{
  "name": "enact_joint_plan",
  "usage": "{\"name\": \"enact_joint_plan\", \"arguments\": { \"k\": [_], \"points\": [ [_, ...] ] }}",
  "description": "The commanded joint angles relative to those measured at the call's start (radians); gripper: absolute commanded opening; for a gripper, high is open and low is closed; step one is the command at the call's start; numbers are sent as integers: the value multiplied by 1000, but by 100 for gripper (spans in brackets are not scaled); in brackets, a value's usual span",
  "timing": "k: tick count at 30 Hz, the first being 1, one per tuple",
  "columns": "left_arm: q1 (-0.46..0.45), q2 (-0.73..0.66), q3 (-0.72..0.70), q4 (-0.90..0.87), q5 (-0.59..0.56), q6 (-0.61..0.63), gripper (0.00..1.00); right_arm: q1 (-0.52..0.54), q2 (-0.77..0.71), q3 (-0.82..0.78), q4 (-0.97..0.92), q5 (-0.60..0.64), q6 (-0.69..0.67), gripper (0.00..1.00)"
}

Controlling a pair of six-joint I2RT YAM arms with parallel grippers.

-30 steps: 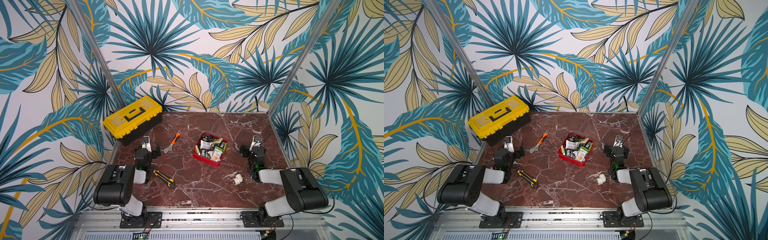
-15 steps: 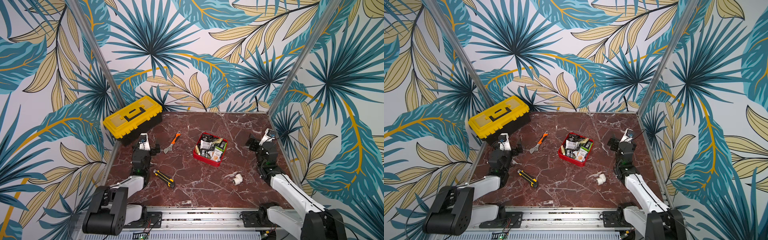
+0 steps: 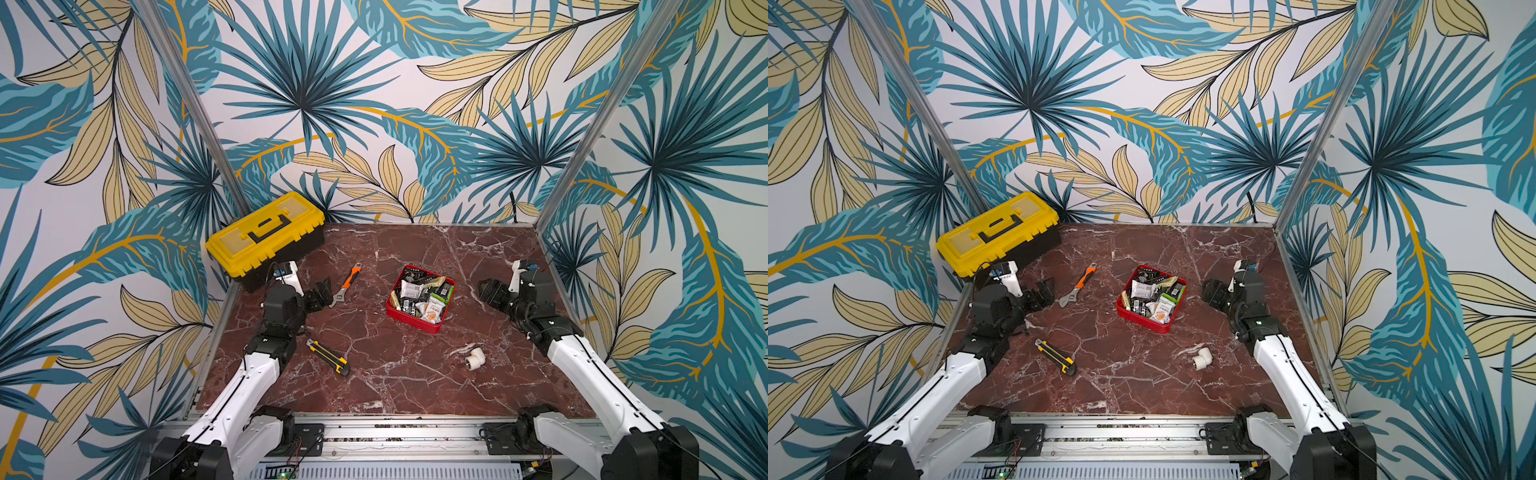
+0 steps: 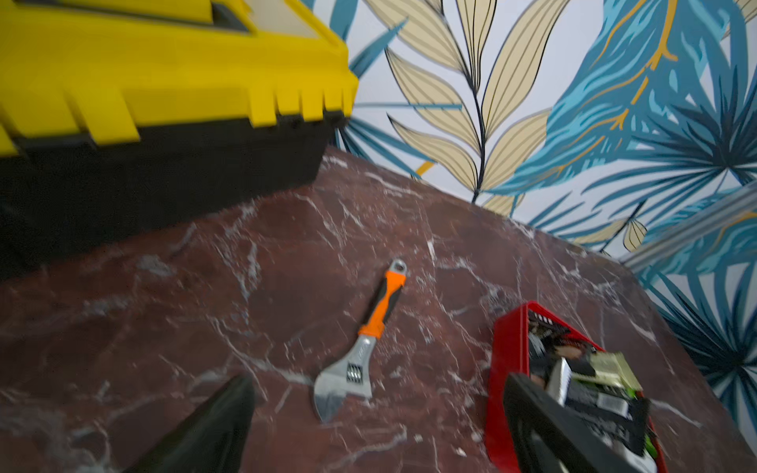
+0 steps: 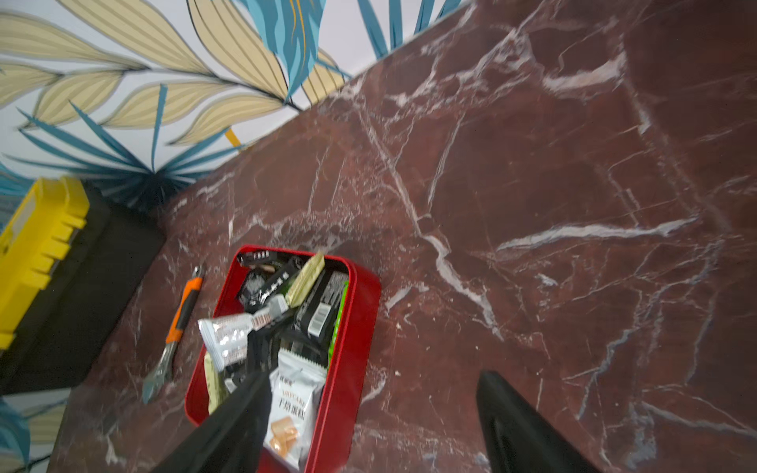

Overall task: Take the cookies out of the storage box
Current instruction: Pick up the cookie from the storage box.

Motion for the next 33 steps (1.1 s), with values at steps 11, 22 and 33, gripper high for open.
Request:
{"name": "enact_joint_plan", "arguments": {
  "k": [11,22,33],
  "points": [
    [-379,-45,-76,-123,-146,-374,98,218,294,239,-151,-3,5,68],
    [-541,31,-116,-58,-256,-546,95,331,558,445,-181,102,27,60],
    [-551,66,-98,-52,-265,-573,93,363,724,572,-233,137,54,46]
  ]
}}
